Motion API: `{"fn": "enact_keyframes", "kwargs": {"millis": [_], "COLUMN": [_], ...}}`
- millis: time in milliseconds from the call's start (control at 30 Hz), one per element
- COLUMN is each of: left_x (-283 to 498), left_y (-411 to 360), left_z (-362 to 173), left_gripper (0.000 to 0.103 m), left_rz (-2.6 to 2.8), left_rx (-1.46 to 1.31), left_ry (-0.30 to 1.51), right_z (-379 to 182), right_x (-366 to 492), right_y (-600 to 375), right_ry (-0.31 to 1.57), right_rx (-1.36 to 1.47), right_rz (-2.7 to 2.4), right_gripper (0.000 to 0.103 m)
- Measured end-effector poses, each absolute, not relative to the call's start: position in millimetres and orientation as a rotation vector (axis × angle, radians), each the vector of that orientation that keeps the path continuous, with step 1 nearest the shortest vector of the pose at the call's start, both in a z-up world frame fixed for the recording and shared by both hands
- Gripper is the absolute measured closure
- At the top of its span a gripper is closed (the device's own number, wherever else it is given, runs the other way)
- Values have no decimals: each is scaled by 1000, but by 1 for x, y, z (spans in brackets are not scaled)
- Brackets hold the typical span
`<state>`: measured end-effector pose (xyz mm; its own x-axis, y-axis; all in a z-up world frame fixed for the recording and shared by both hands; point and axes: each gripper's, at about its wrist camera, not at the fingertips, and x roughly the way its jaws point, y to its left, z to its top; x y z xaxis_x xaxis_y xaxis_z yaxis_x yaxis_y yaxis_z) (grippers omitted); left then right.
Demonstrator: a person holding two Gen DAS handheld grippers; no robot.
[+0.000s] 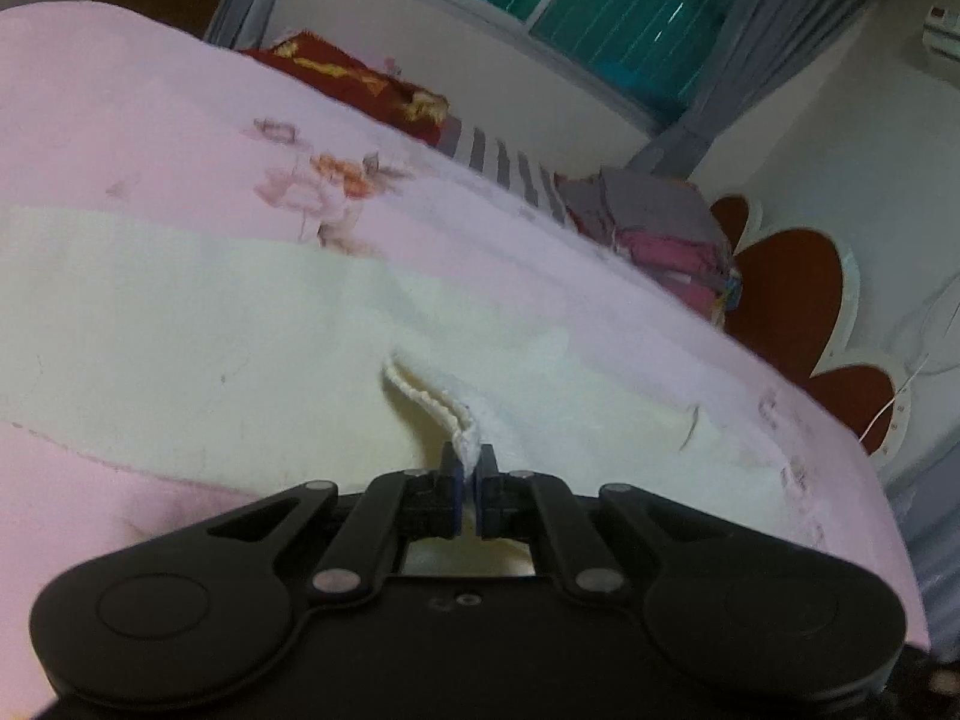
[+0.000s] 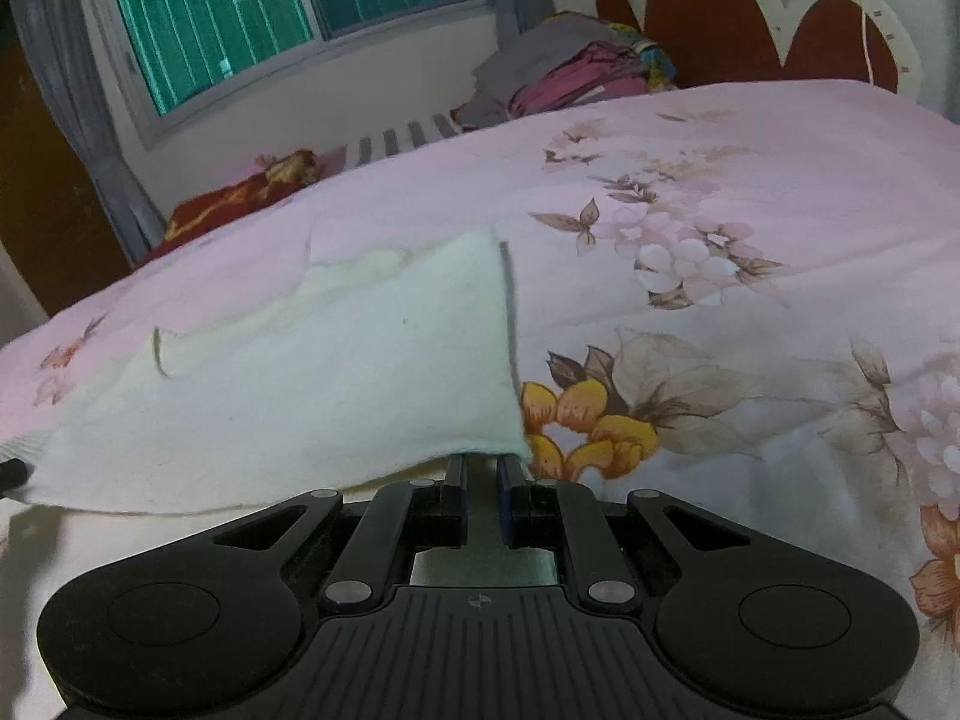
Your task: Fold small clothes
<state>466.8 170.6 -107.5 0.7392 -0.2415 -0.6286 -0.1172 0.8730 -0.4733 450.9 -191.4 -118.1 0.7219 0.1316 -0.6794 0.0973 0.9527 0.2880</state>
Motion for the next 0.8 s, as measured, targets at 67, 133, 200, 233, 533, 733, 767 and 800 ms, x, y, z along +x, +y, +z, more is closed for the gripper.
{"fn": "enact_keyframes", "kwargs": {"millis": [67, 133, 200, 233, 533, 733, 767, 800], "left_x": [468, 469, 468, 468, 462, 487, 492, 496], "left_y": [171, 173, 173, 172, 177, 186, 186, 185], "left_z": [-113, -118, -119, -119, -110, -113, -115, -117], "left_gripper": [100, 100, 100, 100, 62, 60, 65, 69], "left_rz": [-67, -63, -61, -60, -44, -56, -63, -73], "left_rx": [-519, -523, -521, -517, -474, -488, -486, -484], "left_ry": [757, 764, 764, 763, 727, 741, 754, 764], "right_z": [-108, -93, -84, -84, -103, -89, -89, -91], "right_x": [444, 434, 432, 436, 444, 486, 495, 505], "right_y": [-194, -197, -198, -197, -207, -217, -220, -222], "right_ry": [743, 686, 643, 643, 708, 661, 659, 660], "right_rx": [315, 308, 301, 286, 294, 374, 382, 385], "right_rz": [50, 55, 52, 52, -2, 29, 31, 29], "right_gripper": [92, 92, 92, 92, 92, 91, 91, 91]}}
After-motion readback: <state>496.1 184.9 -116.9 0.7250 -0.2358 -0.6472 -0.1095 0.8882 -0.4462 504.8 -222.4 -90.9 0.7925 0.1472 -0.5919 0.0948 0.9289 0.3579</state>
